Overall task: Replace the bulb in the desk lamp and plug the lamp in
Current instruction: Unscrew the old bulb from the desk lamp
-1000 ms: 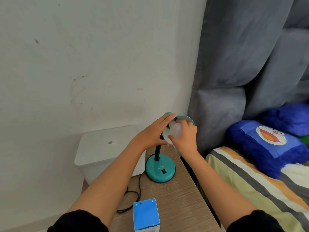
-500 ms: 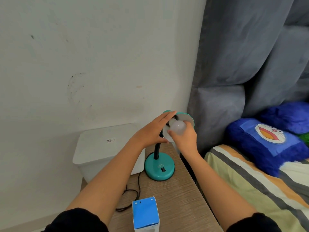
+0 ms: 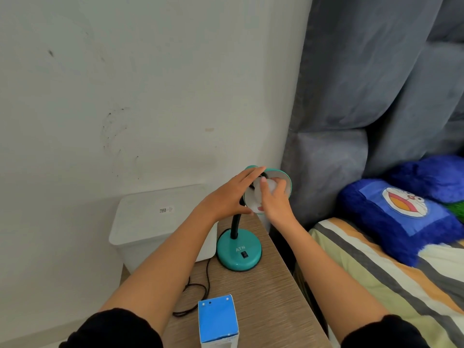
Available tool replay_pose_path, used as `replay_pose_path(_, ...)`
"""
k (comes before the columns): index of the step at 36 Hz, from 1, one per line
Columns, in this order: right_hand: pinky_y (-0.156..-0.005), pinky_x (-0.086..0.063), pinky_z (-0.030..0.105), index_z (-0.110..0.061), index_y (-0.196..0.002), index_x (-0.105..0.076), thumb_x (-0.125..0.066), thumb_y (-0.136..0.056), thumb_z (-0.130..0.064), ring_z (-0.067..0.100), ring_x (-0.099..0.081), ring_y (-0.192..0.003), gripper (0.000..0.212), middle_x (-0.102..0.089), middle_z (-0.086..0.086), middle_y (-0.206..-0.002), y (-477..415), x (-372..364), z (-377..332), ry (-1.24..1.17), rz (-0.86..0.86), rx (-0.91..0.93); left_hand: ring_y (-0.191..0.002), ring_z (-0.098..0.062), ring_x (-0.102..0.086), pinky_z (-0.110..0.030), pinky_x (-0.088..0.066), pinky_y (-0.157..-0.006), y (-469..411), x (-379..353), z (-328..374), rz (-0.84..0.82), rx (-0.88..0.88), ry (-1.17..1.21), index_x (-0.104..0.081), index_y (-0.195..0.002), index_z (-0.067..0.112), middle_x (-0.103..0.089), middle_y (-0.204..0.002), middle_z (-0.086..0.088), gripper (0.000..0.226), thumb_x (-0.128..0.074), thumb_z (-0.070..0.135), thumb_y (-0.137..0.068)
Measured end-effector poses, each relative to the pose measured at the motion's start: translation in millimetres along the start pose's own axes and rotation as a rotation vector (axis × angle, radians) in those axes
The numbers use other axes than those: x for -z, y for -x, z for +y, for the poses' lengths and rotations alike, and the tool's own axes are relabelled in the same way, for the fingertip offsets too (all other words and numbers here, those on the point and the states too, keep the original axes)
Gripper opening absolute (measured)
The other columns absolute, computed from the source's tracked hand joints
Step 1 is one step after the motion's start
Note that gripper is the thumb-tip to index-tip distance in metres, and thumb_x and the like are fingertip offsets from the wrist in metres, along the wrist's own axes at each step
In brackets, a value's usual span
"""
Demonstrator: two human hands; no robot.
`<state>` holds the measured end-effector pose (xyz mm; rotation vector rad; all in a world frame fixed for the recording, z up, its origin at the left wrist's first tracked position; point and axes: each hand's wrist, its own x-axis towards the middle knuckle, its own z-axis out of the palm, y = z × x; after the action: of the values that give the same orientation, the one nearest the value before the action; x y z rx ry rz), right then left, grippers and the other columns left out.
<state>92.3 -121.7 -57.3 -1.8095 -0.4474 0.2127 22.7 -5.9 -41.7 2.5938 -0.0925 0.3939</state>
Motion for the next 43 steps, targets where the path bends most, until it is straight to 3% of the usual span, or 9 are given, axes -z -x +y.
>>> replay_pose_path(6,-0.103,-0.04,0.046,-0.02,-0.13,-0.036,-0.068,-0.079,-0.019,0.029,-0.039,-0.122,0.061,-0.033,0.01,-0.135,-1.4,7.3,4.6,0.199,-0.047,0.098,-0.139,-0.011,-0.023,-0.027,-0.028,-0.11,0.6,1.8,-0.2,0.005,0.013,0.025,-0.01,-0.147,0.03,-0.019,-0.154,0.005,0.104,-0.078,0.013,-0.071)
replay_pose_path(12,-0.095,-0.048,0.051,-0.013,-0.133,-0.03,-0.047,-0.089,-0.05,0.032,-0.046,-0.118,0.06,-0.033,0.016,-0.138,-1.7,-0.1,3.8,0.04,-0.043,-0.065,-0.139,-0.012,-0.024,-0.024,-0.027,-0.108,-1.8,0.0,0.7,-0.001,-0.003,0.0,-0.011,-0.147,0.027,-0.02,-0.154,0.003,0.099,-0.076,0.016,-0.074)
replay_pose_path(19,-0.101,-0.043,0.045,-0.011,-0.133,-0.036,-0.071,-0.078,-0.031,0.03,-0.046,-0.122,0.068,-0.043,0.014,-0.134,-3.3,6.4,8.9,0.201,-0.01,0.041,-0.139,-0.011,-0.024,-0.028,-0.028,-0.111,-1.8,0.3,-2.6,-0.001,0.011,0.006,-0.009,-0.147,0.03,-0.019,-0.154,0.006,0.104,-0.078,0.013,-0.071)
replay_pose_path(21,-0.101,-0.043,0.045,-0.01,-0.135,-0.033,-0.066,-0.082,-0.035,0.032,-0.045,-0.123,0.067,-0.042,0.016,-0.136,-0.8,2.5,11.3,0.199,-0.003,0.031,-0.139,-0.01,-0.024,-0.024,-0.027,-0.11,-2.9,0.1,-1.8,-0.004,0.005,0.002,-0.01,-0.147,0.029,-0.019,-0.154,0.005,0.102,-0.078,0.015,-0.073)
replay_pose_path(25,-0.084,-0.042,0.032,-0.004,-0.134,-0.034,-0.057,-0.087,-0.04,0.026,-0.049,-0.111,0.063,-0.048,0.018,-0.131,-1.3,1.6,4.6,0.176,-0.01,0.002,-0.139,-0.01,-0.023,-0.022,-0.025,-0.108,-3.8,-1.1,-3.6,-0.002,-0.004,-0.008,-0.01,-0.147,0.03,-0.019,-0.154,0.006,0.103,-0.078,0.014,-0.072)
replay_pose_path(29,-0.096,-0.038,0.04,-0.009,-0.133,-0.036,-0.064,-0.082,-0.03,0.036,-0.04,-0.121,0.062,-0.041,0.017,-0.132,-1.0,7.4,3.9,0.485,0.02,0.165,-0.139,-0.008,-0.022,-0.021,-0.022,-0.11,-2.4,-0.4,-5.6,-0.007,-0.004,0.0,-0.01,-0.147,0.032,-0.019,-0.154,0.006,0.106,-0.08,0.015,-0.069)
replay_pose_path(36,-0.086,-0.051,0.04,-0.015,-0.131,-0.036,-0.06,-0.081,-0.006,0.038,-0.04,-0.118,0.056,-0.031,0.014,-0.131,1.9,7.6,4.8,0.749,-0.001,0.334,-0.139,-0.011,-0.023,-0.026,-0.027,-0.111,-4.4,-1.4,-1.9,-0.006,-0.007,-0.011,-0.011,-0.147,0.03,-0.02,-0.154,0.005,0.104,-0.08,0.016,-0.07)
replay_pose_path(39,-0.093,-0.045,0.041,-0.015,-0.132,-0.036,-0.06,-0.081,-0.006,0.035,-0.033,-0.124,0.057,-0.028,0.014,-0.133,1.2,5.1,8.3,0.644,0.01,0.34,-0.139,-0.01,-0.023,-0.023,-0.025,-0.11,-2.7,0.7,-1.9,0.003,-0.006,0.001,-0.012,-0.147,0.028,-0.021,-0.153,0.004,0.104,-0.08,0.014,-0.07)
replay_pose_path(43,-0.099,-0.041,0.045,-0.007,-0.126,-0.034,-0.055,-0.089,-0.029,0.033,-0.041,-0.115,0.048,-0.035,0.017,-0.126,3.3,1.4,2.5,0.264,0.042,0.165,-0.139,-0.012,-0.024,-0.025,-0.025,-0.112,-2.7,-0.7,-2.4,0.004,-0.005,0.009,-0.012,-0.147,0.025,-0.022,-0.153,0.001,0.102,-0.078,0.012,-0.071)
